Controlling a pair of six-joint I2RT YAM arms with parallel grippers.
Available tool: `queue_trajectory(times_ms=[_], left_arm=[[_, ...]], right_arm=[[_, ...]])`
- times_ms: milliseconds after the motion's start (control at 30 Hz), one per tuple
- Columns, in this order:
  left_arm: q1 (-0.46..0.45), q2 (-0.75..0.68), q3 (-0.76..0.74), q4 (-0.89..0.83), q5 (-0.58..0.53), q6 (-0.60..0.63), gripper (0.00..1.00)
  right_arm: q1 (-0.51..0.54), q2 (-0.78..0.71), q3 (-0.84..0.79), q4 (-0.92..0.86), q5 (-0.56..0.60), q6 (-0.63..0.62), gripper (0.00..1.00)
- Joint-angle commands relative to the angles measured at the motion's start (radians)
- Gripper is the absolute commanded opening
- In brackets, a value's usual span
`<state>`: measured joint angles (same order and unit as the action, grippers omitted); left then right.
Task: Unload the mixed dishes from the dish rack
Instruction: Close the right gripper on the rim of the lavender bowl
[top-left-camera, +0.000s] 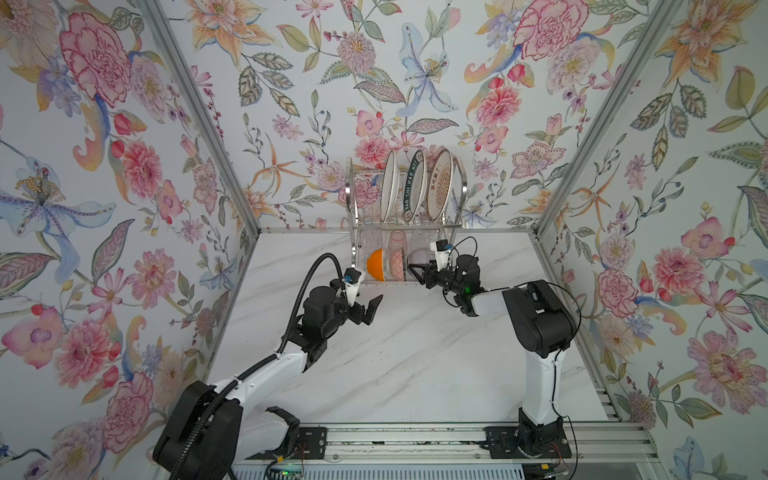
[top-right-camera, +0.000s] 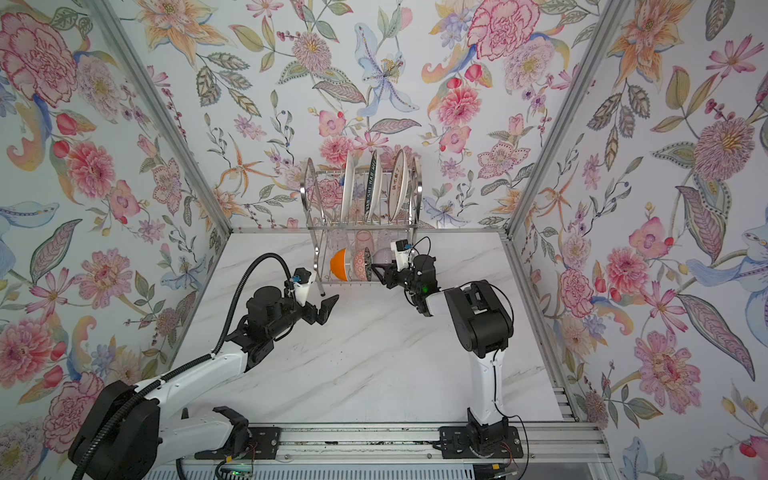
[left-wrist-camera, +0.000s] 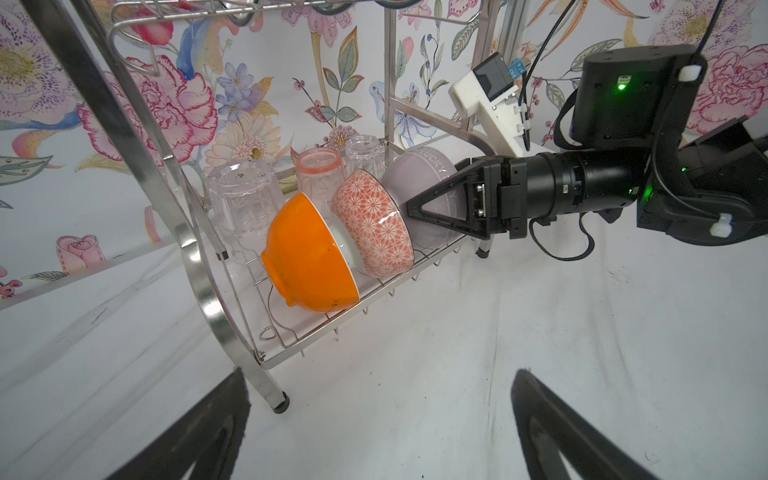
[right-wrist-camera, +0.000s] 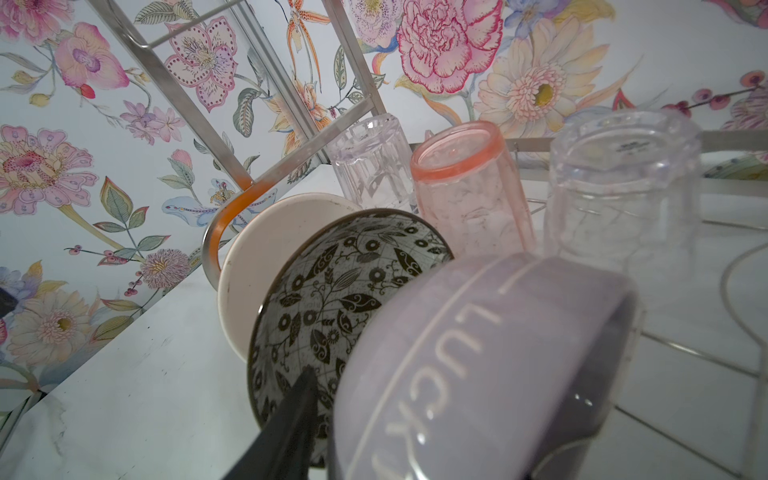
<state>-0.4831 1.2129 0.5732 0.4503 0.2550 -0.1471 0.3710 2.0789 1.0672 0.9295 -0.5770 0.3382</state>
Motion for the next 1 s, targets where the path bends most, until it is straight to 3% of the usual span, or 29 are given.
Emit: queue_trajectory(times_ms=[0, 967], left_arm=[[-0.011, 0.018, 0.01, 0.032, 0.004, -0.004, 0.99], [-0.018, 0.046, 0.027, 0.027, -0.002, 0.011, 0.99]], right_arm=[[0.008, 0.019, 0.022, 0.019, -0.033, 0.006, 0.45], [-0.011, 0.036, 0.045, 0.066, -0.103, 0.049, 0.27]])
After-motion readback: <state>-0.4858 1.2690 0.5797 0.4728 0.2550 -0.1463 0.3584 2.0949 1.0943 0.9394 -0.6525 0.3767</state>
